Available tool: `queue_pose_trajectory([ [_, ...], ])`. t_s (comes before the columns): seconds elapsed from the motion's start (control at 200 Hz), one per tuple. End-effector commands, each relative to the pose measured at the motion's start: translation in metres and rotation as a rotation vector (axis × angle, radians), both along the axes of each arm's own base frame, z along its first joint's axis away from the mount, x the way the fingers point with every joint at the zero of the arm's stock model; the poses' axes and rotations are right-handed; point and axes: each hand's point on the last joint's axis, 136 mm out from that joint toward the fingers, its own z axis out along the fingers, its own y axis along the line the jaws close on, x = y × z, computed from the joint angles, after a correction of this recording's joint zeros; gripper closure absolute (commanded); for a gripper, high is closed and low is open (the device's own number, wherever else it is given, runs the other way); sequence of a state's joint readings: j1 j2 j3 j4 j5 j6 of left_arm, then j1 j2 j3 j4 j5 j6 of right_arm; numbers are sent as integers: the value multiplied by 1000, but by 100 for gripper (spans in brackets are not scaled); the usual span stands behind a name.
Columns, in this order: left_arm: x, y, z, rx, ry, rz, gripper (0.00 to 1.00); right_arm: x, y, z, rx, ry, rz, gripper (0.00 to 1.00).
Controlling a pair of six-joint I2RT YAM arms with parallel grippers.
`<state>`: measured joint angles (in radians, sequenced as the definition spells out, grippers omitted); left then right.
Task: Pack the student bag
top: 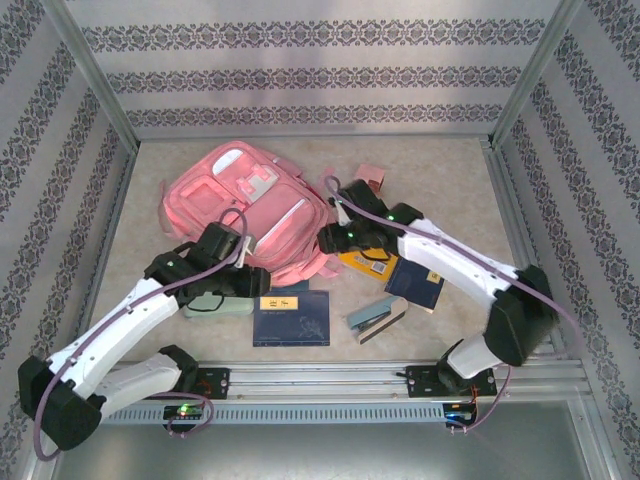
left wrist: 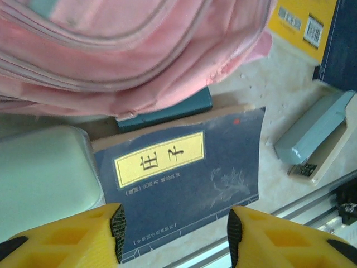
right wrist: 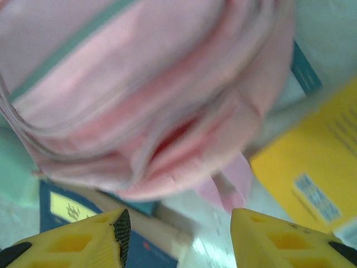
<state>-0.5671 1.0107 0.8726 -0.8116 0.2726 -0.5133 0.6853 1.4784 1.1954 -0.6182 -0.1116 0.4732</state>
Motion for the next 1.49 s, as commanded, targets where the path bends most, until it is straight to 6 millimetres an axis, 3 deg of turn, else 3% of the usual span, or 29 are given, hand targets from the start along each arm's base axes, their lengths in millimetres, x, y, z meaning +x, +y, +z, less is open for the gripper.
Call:
queue_pose_trajectory([
  [0.0, 4, -4, 0, 52, -30, -7, 48, -34, -35, -11, -13, 133, -170, 48],
  [0.07, 11, -5, 5, 64, -58, -11, 48, -50, -59, -16, -21, 158, -283, 48],
  [0.18, 20, -5, 14, 91, -104, -31, 47, -86, -114, -32, -41, 251, -612, 50],
  [0.295, 28, -5, 19, 124, -139, -54, 45, -129, -141, -51, -97, 410, -829, 53],
  [0.4, 34, -6, 19, 137, -155, -61, 44, -152, -141, -70, -72, 500, -919, 53],
  [0.575, 42, -4, 16, 125, -163, -46, 43, -162, -140, -94, -9, 546, -993, 53],
  [0.864, 42, 4, 13, 100, -143, -20, 43, -142, -110, -117, 103, 562, -968, 58],
  [1.104, 42, 4, 12, 96, -143, -21, 43, -143, -109, -130, 104, 570, -964, 63],
  [1.489, 44, 6, 11, 97, -137, -16, 43, -131, -91, -93, 145, 490, -785, 66],
])
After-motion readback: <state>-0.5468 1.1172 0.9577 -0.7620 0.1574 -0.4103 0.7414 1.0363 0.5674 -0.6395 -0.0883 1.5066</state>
